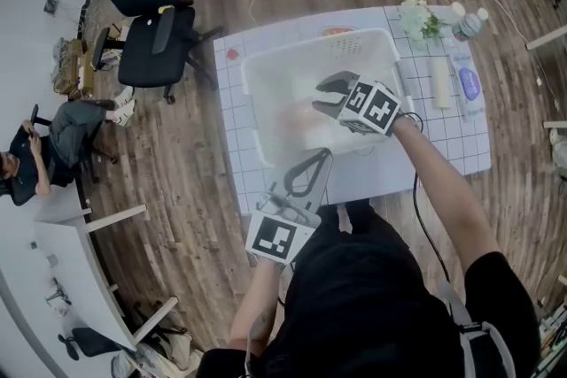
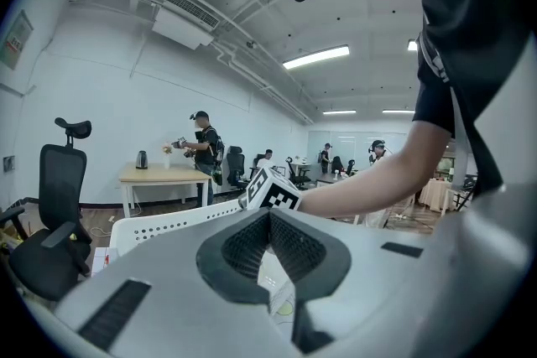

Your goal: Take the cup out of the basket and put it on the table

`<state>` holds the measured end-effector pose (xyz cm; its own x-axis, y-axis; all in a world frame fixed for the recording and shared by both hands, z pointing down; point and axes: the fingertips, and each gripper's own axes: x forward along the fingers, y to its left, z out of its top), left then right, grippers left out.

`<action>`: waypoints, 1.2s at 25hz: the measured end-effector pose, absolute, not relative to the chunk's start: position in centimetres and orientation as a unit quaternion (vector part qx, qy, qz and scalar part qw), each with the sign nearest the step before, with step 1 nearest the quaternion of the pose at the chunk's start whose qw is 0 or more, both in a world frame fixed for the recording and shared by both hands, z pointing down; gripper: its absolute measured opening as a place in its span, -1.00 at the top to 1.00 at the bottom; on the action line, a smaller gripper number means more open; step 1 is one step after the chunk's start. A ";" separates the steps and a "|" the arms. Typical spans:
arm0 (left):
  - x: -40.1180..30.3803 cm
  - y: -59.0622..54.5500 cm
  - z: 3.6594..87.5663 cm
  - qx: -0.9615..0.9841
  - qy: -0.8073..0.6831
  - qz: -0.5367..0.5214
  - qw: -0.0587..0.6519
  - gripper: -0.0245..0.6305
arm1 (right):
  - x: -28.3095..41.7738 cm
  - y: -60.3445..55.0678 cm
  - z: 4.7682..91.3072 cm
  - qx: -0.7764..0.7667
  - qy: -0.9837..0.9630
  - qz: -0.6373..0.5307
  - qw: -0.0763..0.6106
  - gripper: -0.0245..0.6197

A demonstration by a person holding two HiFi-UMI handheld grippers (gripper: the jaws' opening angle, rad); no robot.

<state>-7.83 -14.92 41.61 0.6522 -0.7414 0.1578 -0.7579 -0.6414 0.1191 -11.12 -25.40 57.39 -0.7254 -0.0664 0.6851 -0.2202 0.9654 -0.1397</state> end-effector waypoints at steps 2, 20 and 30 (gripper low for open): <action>-7.8 -15.0 41.7 0.905 -0.413 0.048 0.090 0.90 | -11.1 -25.4 58.8 0.071 -0.916 0.117 0.377 0.50; -7.9 -15.8 42.7 0.905 -0.409 0.050 0.103 0.90 | -11.4 -22.6 67.8 0.012 -0.864 0.167 0.475 0.50; -8.3 -15.8 43.2 0.907 -0.404 0.064 0.099 0.90 | -13.6 -21.9 68.4 -0.004 -0.864 0.157 0.479 0.50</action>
<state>-8.26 -15.84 43.24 0.6651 -0.7207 0.1955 -0.7459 -0.6537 0.1274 -13.57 -21.92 68.40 -0.5413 0.1563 0.8262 -0.1438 0.9509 -0.2742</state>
